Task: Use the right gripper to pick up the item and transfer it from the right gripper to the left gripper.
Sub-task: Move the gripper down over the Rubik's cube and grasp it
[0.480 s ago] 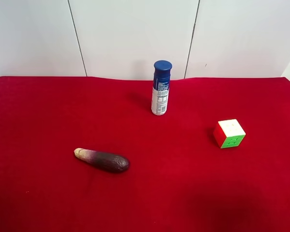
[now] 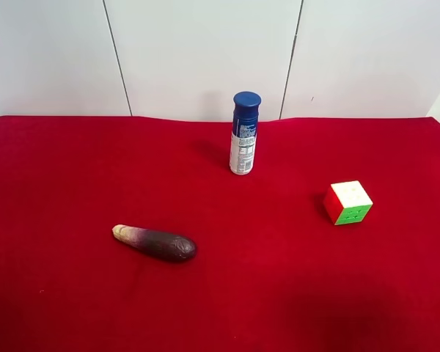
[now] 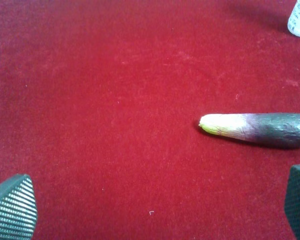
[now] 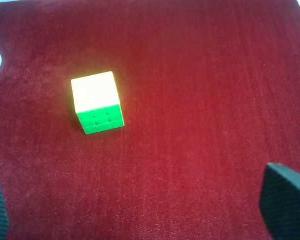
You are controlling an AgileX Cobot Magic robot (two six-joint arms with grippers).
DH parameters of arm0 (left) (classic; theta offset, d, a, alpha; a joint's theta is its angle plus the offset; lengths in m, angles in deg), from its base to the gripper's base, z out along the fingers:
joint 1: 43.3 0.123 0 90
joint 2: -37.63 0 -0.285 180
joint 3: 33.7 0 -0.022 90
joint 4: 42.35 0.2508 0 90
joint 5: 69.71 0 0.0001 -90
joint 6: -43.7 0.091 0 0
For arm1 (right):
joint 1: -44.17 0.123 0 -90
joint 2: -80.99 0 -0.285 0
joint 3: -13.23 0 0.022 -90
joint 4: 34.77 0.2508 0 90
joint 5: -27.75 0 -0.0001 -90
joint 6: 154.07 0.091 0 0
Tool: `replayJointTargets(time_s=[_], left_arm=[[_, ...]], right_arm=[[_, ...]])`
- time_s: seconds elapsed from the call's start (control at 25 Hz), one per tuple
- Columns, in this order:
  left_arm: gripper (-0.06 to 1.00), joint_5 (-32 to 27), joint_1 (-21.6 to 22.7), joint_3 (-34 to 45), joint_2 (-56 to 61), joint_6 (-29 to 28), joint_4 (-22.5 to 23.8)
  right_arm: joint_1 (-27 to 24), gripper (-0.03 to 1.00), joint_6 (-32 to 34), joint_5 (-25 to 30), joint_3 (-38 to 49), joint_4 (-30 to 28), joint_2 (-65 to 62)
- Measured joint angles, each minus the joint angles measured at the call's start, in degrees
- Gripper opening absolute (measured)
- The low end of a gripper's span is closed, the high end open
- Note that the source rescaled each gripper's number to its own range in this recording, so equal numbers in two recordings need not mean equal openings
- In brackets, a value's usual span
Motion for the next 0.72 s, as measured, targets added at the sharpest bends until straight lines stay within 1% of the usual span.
replayJointTargets(time_s=[0.72], left_arm=[[1.0, 0.0, 0.0, 0.0, 0.0, 0.0, 0.0]], right_arm=[[0.0, 1.0, 0.0, 0.0, 0.0, 0.0, 0.0]])
